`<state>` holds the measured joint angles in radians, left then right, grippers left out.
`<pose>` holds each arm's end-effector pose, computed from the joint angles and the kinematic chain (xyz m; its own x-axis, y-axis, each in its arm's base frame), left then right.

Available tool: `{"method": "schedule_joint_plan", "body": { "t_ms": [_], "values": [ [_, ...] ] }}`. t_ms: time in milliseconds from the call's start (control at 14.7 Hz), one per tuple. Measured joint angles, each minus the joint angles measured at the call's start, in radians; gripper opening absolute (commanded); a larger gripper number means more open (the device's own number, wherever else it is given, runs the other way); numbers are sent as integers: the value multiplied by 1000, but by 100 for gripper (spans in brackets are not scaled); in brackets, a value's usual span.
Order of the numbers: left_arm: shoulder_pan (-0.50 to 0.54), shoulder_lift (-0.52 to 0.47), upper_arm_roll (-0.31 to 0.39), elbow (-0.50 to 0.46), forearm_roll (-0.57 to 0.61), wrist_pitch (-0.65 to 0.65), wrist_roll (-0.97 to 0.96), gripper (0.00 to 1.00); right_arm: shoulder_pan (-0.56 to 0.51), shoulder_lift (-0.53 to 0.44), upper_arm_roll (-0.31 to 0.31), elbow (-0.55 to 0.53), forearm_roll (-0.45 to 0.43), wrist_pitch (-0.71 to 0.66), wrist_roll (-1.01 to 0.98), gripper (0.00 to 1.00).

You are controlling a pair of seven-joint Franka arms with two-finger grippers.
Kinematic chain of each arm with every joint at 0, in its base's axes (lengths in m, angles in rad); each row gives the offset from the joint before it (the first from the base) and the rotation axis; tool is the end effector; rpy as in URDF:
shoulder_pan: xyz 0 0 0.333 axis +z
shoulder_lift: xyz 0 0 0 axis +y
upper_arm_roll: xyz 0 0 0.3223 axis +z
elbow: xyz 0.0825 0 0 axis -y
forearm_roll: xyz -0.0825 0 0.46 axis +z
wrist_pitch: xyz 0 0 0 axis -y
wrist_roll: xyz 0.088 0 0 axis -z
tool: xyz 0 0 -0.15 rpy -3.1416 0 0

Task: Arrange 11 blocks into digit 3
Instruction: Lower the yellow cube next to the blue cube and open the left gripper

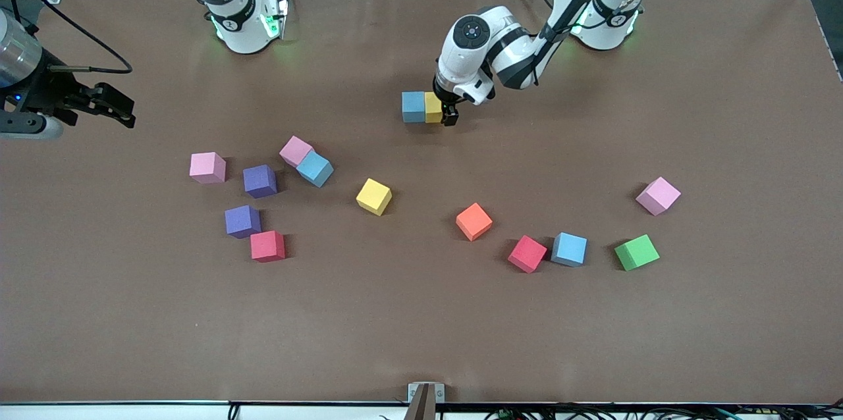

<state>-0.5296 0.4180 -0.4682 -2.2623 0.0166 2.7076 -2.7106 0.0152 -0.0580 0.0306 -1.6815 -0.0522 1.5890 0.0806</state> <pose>0.2995 -0.5068 0.0990 -0.1752 0.9751 -0.1363 0.9789 0.1577 -0.1303 0.6099 0.0206 0.5649 0.9990 -0.0339 -0.0301 -0.0321 -0.9979 0.0565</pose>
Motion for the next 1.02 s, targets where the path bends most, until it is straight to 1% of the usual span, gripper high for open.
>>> {"method": "schedule_joint_plan", "body": {
  "t_ms": [136, 272, 544, 816, 1020],
  "values": [
    [0, 1, 0, 17, 5, -3, 0, 100, 0, 0, 0, 0, 0, 0, 0, 100],
    [0, -2, 0, 47, 34, -46, 0, 100, 0, 0, 0, 0, 0, 0, 0, 100],
    [0, -32, -2, 136, 48, -231, 0, 100, 0, 0, 0, 0, 0, 0, 0, 100],
    [0, -54, -1, 228, 58, -379, 0, 100, 0, 0, 0, 0, 0, 0, 0, 100],
    [9, -55, 3, 318, 116, -515, 3, 100, 0, 0, 0, 0, 0, 0, 0, 100]
  ]
}}
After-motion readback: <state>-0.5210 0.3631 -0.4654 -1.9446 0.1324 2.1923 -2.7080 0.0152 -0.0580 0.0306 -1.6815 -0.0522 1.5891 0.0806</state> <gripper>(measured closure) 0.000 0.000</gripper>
